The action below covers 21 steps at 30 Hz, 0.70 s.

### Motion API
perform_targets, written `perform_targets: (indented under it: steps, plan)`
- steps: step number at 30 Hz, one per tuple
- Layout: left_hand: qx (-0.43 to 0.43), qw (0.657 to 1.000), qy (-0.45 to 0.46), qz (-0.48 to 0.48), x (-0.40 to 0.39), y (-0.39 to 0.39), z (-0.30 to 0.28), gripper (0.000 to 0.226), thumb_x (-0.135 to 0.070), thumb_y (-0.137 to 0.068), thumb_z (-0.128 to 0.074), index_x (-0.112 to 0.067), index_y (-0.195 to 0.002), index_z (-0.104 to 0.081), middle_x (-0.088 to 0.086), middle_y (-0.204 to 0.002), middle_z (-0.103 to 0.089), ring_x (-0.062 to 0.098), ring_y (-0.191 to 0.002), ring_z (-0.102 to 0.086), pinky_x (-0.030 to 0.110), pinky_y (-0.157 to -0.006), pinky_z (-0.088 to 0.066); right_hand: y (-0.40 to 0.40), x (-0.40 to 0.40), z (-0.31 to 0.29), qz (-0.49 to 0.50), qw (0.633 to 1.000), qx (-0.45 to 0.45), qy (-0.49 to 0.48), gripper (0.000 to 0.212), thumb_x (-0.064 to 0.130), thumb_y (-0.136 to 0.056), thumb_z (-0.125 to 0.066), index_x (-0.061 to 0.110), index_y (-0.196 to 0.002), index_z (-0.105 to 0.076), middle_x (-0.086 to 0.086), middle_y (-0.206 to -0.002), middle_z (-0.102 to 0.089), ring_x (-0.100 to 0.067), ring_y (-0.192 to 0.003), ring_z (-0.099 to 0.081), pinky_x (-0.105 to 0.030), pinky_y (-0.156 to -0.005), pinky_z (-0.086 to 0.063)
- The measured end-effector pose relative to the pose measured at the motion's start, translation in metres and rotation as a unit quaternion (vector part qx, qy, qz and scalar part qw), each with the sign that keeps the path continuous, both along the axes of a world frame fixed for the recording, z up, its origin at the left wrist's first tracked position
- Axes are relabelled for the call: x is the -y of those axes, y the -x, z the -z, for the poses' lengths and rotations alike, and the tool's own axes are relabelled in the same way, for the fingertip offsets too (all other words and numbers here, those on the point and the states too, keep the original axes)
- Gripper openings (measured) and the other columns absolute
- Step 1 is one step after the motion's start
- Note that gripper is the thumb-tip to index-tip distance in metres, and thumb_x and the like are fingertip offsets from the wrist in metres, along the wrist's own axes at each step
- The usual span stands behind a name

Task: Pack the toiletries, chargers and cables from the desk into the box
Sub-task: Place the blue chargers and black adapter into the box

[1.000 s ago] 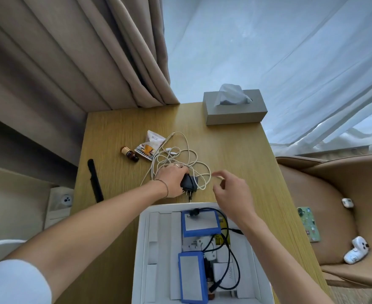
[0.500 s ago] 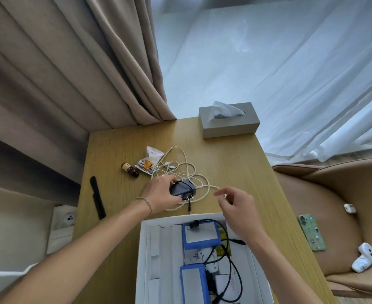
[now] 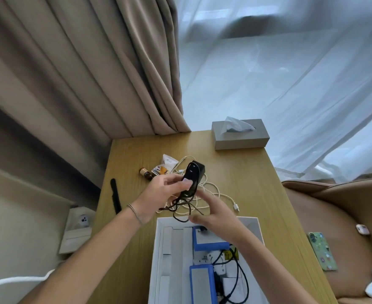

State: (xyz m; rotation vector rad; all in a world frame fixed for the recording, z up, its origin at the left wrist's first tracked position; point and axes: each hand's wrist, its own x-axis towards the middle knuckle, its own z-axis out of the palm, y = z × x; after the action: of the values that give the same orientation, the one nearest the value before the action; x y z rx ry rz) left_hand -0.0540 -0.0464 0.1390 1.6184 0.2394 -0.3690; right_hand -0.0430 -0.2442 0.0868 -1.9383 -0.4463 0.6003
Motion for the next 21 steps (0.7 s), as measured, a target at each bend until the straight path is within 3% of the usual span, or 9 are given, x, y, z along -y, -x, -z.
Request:
perform_targets:
  steps: [3,5,7,10,12,14,18,21]
  plan:
    - [-0.007,0.998,0.060,-0.014,0.002,0.005,-0.018,0.039,-0.031,-0.091,-0.069,-0.003,-0.118,-0.068,0.022,-0.114,-0.072,0.042,-0.110,-0.066,0.050,-0.104,-0.048,0.000,-0.009,-0.003,-0.065,0.998,-0.007,0.011,0.064,0.034,-0.080,-0.076,0.047,-0.137,-0.049,0.036,-0.132,-0.053,0.018,-0.124,-0.043,-0.009,-0.095,-0.031]
    - [-0.001,0.996,0.085,-0.022,0.001,0.008,-0.029,0.043,-0.030,-0.092,-0.066,0.002,-0.120,-0.066,0.025,-0.116,-0.070,0.039,-0.104,-0.067,0.046,-0.100,-0.050,-0.002,-0.012,-0.005,-0.106,0.993,0.011,0.044,0.038,0.035,-0.085,-0.073,0.044,-0.120,-0.063,0.027,-0.125,-0.062,0.009,-0.118,-0.053,-0.020,-0.100,-0.039]
    - [0.007,0.995,0.095,-0.034,-0.001,0.010,-0.036,0.047,-0.030,-0.089,-0.066,0.004,-0.121,-0.065,0.027,-0.117,-0.068,0.033,-0.101,-0.067,0.043,-0.097,-0.050,-0.001,-0.013,-0.006,-0.124,0.990,0.018,0.057,0.010,0.034,-0.092,-0.066,0.033,-0.099,-0.072,0.017,-0.102,-0.073,0.000,-0.098,-0.065,-0.033,-0.096,-0.050]
    - [0.027,0.996,0.066,-0.055,-0.007,0.014,-0.042,0.042,-0.027,-0.085,-0.071,0.000,-0.117,-0.068,0.024,-0.112,-0.071,0.028,-0.097,-0.070,0.038,-0.094,-0.055,-0.003,-0.004,-0.011,-0.091,0.994,-0.059,0.004,0.019,0.029,-0.097,-0.062,0.019,-0.085,-0.072,0.003,-0.074,-0.072,-0.011,-0.069,-0.067,-0.032,-0.079,-0.056]
    - [0.048,0.996,0.008,-0.071,-0.011,0.017,-0.042,0.031,-0.027,-0.083,-0.076,-0.013,-0.110,-0.072,0.013,-0.099,-0.076,0.020,-0.088,-0.073,0.024,-0.076,-0.057,-0.009,0.009,-0.018,-0.071,0.993,-0.086,-0.039,0.018,0.026,-0.096,-0.065,0.018,-0.081,-0.072,0.002,-0.067,-0.064,-0.013,-0.062,-0.058,-0.027,-0.070,-0.050]
    - [0.067,0.989,-0.089,-0.095,-0.015,0.020,-0.038,0.023,-0.032,-0.079,-0.081,-0.029,-0.101,-0.073,0.004,-0.084,-0.075,0.014,-0.078,-0.072,0.021,-0.066,-0.056,-0.014,0.020,-0.028,-0.060,0.989,-0.099,-0.097,0.018,0.024,-0.095,-0.065,0.016,-0.080,-0.071,0.004,-0.066,-0.060,-0.013,-0.061,-0.052,-0.023,-0.066,-0.045]
    - [0.096,0.949,-0.287,-0.094,-0.016,0.026,-0.023,0.032,-0.049,-0.066,-0.083,-0.046,-0.096,-0.070,-0.009,-0.077,-0.071,0.009,-0.073,-0.068,0.026,-0.064,-0.055,-0.021,0.028,-0.052,-0.046,0.983,-0.100,-0.147,0.019,0.024,-0.095,-0.062,0.016,-0.081,-0.072,0.007,-0.060,-0.053,-0.010,-0.055,-0.045,-0.016,-0.057,-0.041]
    - [0.141,0.901,-0.406,-0.062,-0.011,0.029,-0.017,0.050,-0.050,-0.065,-0.080,-0.033,-0.112,-0.072,-0.015,-0.089,-0.064,0.011,-0.088,-0.061,0.029,-0.075,-0.054,-0.026,0.026,-0.071,-0.056,0.992,-0.035,-0.111,0.020,0.019,-0.098,-0.061,0.017,-0.081,-0.073,-0.009,-0.064,-0.054,-0.015,-0.056,-0.044,-0.018,-0.055,-0.041]
